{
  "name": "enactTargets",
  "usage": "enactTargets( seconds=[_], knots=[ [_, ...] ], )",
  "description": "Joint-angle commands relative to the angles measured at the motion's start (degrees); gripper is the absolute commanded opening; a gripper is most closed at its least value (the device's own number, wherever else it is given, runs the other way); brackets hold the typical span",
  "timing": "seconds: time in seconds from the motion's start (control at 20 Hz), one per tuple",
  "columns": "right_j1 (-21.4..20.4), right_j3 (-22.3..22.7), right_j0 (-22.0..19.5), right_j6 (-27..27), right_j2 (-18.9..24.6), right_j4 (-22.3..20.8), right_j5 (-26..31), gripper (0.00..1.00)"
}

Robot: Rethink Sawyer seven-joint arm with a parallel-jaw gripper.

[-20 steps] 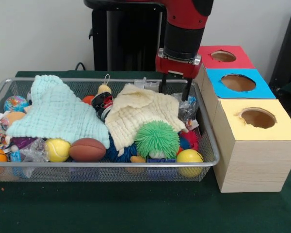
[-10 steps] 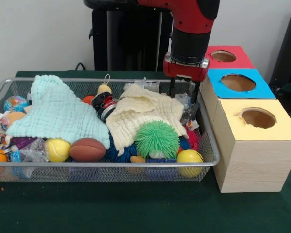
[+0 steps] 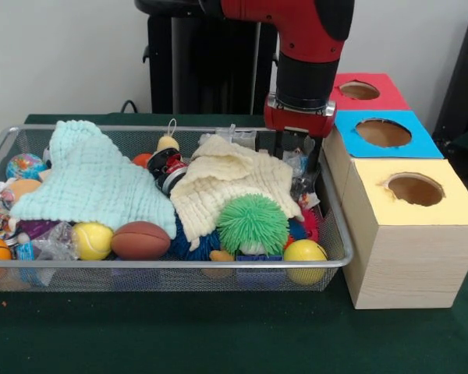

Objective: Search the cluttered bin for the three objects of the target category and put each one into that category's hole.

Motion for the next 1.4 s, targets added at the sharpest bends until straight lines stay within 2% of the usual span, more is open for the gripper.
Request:
enactTargets(
  seconds=[0.05,0.5,0.9,1.0,1.4],
  knots=[
    [4.5,-3.1,1.0,6.5,2.3,-2.0,-2.9,1.0],
    [3.7,-1.8,3.3,7.9,0.1,-1.4,-4.2,1.0],
    [2.4,0.3,3.3,8.1,-0.3,-1.7,-5.0,1.0],
    [1.4,1.3,3.9,8.7,-1.0,-0.7,-2.6,1.0],
    [-1.3,1.5,5.9,9.4,-2.7,0.5,0.3,1.0]
  ],
)
